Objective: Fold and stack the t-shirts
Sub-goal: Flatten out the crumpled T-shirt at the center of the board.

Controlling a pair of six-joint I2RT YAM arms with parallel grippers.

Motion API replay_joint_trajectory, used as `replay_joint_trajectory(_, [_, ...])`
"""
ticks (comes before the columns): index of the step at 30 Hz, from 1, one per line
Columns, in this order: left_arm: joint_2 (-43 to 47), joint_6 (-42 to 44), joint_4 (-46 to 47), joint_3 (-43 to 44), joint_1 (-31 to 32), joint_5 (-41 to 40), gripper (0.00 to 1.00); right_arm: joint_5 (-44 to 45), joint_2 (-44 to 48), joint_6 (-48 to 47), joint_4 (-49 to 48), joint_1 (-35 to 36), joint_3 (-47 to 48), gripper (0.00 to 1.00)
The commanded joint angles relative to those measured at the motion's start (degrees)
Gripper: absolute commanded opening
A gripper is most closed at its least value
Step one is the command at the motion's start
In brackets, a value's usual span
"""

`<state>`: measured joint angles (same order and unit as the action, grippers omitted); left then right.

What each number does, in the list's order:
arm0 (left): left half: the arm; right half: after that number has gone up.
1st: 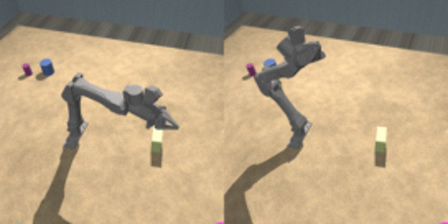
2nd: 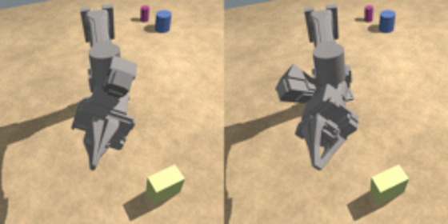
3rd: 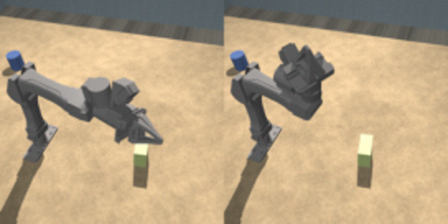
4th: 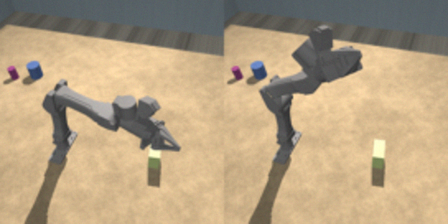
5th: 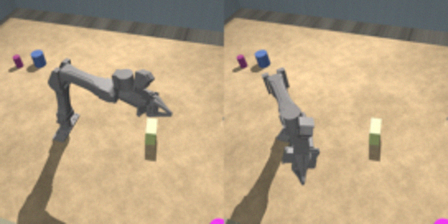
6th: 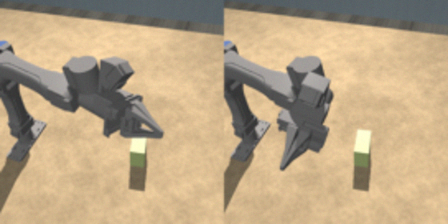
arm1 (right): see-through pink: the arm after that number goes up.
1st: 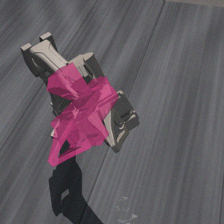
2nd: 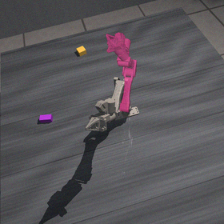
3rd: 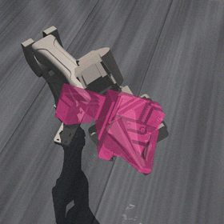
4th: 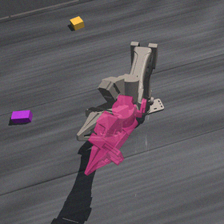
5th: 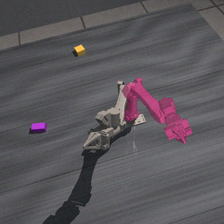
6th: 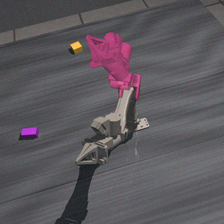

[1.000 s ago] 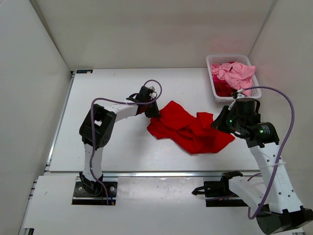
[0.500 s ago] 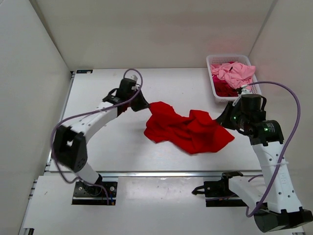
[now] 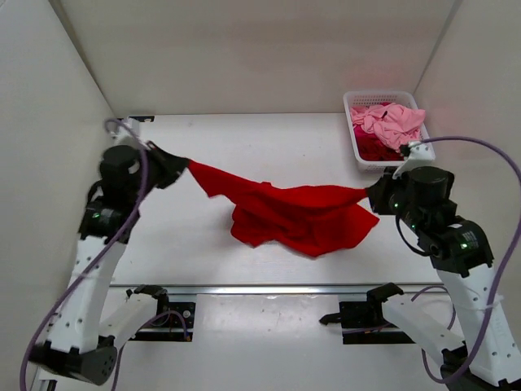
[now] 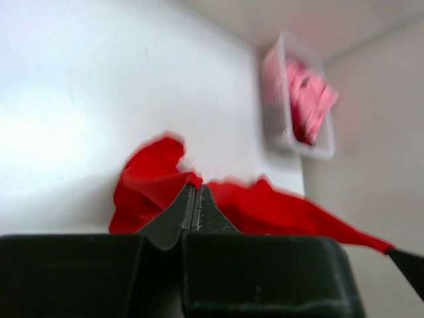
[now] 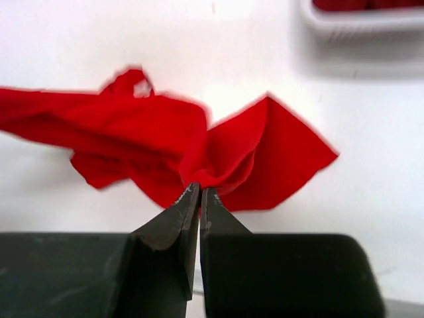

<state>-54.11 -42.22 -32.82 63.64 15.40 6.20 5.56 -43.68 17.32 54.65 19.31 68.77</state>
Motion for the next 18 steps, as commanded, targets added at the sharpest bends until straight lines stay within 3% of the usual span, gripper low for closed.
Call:
replay_joint_trajectory(1, [5.06,3.63,-6.18,11.30,-5.90,2.41,0.00,5.51,0.09,-2.64,-3.86,2.04,10.57,0.00])
replay_joint_trajectory(3, [5.15,4.16,-8.57,16.41,-5.48,1.46,0.00,5.60,-3.15,-3.34,-1.24,1.96,22.31,0.01])
replay_joint_trajectory(6, [5.24,2.24,-5.36,14.69,-2.13,-1.01,0.00,4.37,-8.59,-6.06,0.11,0.21,32.19,0.00])
replay_joint_trajectory(11, [-2.75,1.44,-0.84,15.80,-6.87,2.51,0.00,3.85,-18.01,-9.06,-12.26,4.86,28.70,0.00])
replay_joint_trajectory(14, [-10.20,3.01,-4.62,24.66,-6.87,-1.28,0.00,-8.93,-28.02,-9.06,-13.70,-2.51,34.72,0.00])
replay_joint_trajectory(17, [-15.05,2.05,-5.93,34.75,-8.36,-1.27,0.00,-5.76,-36.63,-10.02,-13.80,-0.42,46.95,0.00])
replay_joint_trajectory(18, [-17.59,2.05,-8.12,40.80,-9.24,-0.84,0.00,-5.65,-40.74,-10.98,-12.22,-0.07,56.03,0.00])
